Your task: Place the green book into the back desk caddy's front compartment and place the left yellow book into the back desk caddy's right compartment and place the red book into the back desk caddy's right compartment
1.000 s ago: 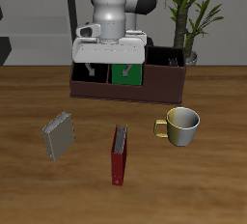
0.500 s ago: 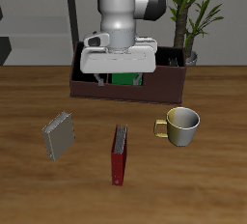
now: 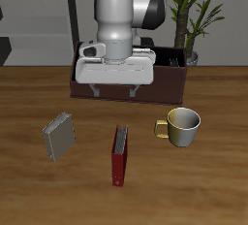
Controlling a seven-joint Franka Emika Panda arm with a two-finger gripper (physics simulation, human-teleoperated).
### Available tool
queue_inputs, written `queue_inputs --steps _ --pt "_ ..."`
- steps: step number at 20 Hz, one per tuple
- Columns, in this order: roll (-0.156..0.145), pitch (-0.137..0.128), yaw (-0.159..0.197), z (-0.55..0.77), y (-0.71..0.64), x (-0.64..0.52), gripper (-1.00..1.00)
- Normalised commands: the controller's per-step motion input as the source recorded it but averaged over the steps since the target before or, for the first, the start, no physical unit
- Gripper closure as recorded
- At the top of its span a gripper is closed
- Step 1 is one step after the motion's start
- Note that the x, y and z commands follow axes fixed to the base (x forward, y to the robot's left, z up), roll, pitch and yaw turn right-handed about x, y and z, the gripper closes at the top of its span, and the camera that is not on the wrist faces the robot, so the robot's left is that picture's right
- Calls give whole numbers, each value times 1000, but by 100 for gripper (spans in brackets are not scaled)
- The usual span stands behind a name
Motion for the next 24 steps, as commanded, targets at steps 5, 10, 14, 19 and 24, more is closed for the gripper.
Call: queue_inputs --steps 5,10,14,19,24 --pt "2 25 -16 -57 -43 287 -100" --pt "-22 15 4 -112 30 235 -100" --pt "-19 -26 25 37 123 226 -100" --pt "32 -11 11 8 132 207 -100" --pt "3 -3 1 -148 34 117 -100"
